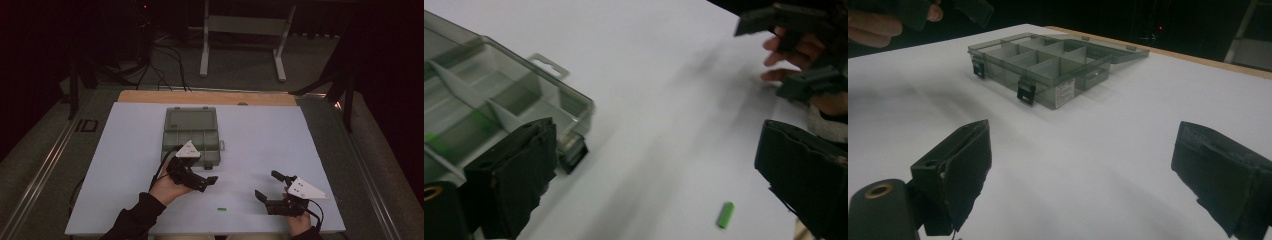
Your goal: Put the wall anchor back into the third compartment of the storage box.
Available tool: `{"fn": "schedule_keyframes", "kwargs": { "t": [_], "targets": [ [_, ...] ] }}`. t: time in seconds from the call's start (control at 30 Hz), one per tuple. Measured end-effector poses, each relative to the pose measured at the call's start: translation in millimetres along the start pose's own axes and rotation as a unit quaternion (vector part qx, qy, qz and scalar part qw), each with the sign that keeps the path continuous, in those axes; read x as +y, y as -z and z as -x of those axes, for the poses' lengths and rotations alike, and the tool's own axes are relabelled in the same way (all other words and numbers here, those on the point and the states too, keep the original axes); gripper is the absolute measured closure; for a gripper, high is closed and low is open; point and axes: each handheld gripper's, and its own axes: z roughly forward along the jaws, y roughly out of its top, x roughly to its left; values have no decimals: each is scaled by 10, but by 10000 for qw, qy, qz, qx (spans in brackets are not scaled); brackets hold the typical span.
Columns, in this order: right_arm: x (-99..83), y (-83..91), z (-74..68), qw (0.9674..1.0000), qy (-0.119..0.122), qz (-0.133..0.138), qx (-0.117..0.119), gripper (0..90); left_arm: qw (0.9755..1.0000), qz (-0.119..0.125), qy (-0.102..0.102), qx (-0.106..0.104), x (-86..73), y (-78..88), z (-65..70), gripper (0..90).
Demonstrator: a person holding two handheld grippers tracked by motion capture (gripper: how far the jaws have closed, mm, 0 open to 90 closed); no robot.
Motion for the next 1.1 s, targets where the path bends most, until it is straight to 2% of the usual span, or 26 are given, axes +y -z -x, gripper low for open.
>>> {"fn": "schedule_keyframes", "kwargs": {
  "t": [0.17, 0.23, 0.47, 0.63, 0.83, 0.9, 0.97, 1.0, 1.1],
  "targets": [
    [0, -1, -2, 10000, -3, -5, 6, 95, 9997, -47, -170, -168, -68, -41, 117, 31],
    [2, 0, -3, 10000, 4, 9, 4, 95, 9995, -41, -277, -144, -103, -59, 168, 33],
    [1, 0, -4, 10000, 0, -9, 10, 95, 9984, -42, -372, -420, -192, -142, 274, 46],
    [4, 5, -2, 10000, -2, 14, -2, 95, 9976, -5, -448, -536, -253, -207, 345, 97],
    [9, 9, -6, 10000, 12, 28, -2, 95, 9952, -129, -603, -757, -332, -299, 405, 131],
    [8, 10, -3, 10000, 13, 22, 0, 95, 9938, -119, -653, -889, -357, -314, 417, 141],
    [7, 11, -2, 10000, 5, 23, 4, 95, 9938, -119, -653, -889, -357, -314, 417, 144],
    [8, 12, 0, 10000, 3, 25, 1, 95, 9925, -209, -757, -938, -386, -343, 430, 163],
    [7, 10, -2, 10000, 5, 21, 4, 95, 9908, -330, -864, -992, -421, -381, 446, 203]
  ]
}}
